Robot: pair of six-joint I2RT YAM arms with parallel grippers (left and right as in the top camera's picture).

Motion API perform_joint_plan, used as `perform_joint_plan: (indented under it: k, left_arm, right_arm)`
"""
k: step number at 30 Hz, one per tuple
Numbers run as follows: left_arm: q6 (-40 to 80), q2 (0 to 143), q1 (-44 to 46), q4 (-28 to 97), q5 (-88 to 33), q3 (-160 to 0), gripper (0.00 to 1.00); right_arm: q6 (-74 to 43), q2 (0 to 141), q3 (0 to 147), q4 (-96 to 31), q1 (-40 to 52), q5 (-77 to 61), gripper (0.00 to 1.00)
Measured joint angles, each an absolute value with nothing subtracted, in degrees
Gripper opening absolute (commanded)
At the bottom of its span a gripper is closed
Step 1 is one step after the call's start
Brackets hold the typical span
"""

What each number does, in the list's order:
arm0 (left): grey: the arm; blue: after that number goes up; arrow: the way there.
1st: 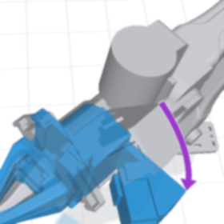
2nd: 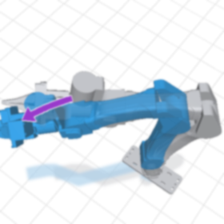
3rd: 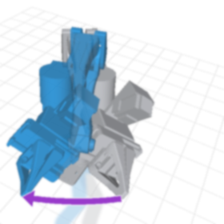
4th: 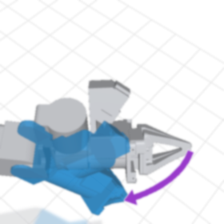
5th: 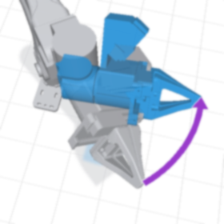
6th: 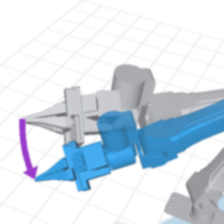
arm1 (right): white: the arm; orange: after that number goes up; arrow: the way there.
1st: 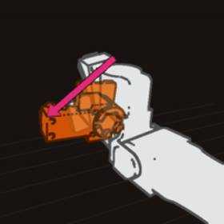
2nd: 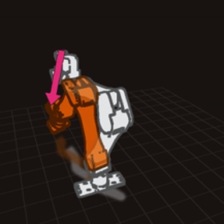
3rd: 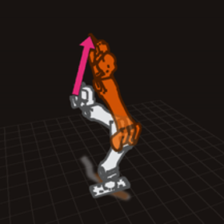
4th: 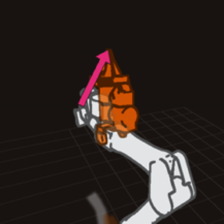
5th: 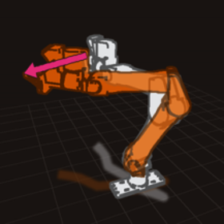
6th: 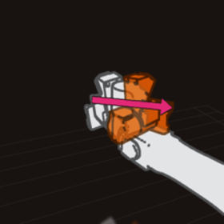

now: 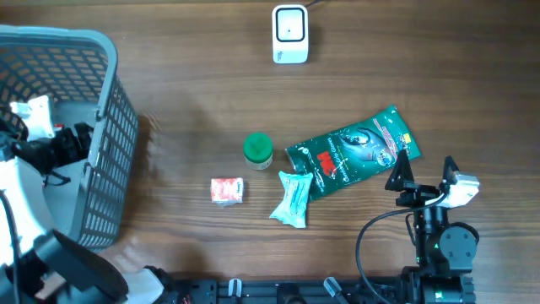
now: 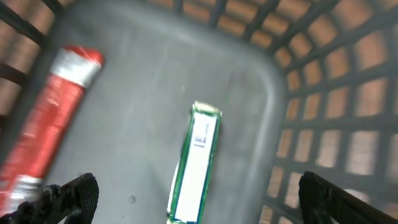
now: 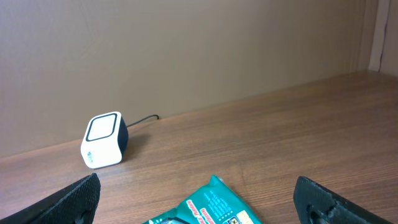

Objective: Scan the item barcode
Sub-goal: 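Close the left gripper on the green-and-white box inside the basket, then lift the green box up out of the basket with the left gripper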

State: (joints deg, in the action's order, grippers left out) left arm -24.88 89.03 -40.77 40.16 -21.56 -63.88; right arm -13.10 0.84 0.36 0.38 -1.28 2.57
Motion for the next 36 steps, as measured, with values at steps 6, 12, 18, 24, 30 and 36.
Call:
perform_joint_plan:
  k: [6, 12, 18, 24, 30, 36]
  left_arm:
    - [-25.9, 95.6, -40.6, 38.1, -21.6, -63.1, 0.89]
    - [-27.2, 99.2, -38.2, 37.9, -18.4, -63.1, 0.87]
    - [-27.8, 102.1, -34.4, 37.5, -11.4, -63.3, 0.68]
    - [-28.4, 103.0, -33.7, 36.2, -5.0, -63.8, 0.38]
    - [-28.0, 103.0, -33.5, 35.9, -3.7, -63.9, 0.22]
    - [-28.0, 103.4, -33.5, 35.9, -2.1, -64.8, 0.19]
  right_arm:
    - [-13.1, 0.8, 0.4, 0.4, -1.3, 2.6, 1.0]
    - [-13.1, 0.8, 0.4, 0.4, -1.3, 2.6, 1.0]
    - [-13.1, 0.8, 0.4, 0.4, -1.3, 2.6, 1.0]
    - [-13.1, 0.8, 0.4, 0.4, -1.3, 2.6, 1.0]
    - [-13.1, 0.8, 0.4, 0.4, -1.3, 2.6, 1.0]
    - [-13.1, 0.8, 0.4, 0.4, -1.3, 2.6, 1.0]
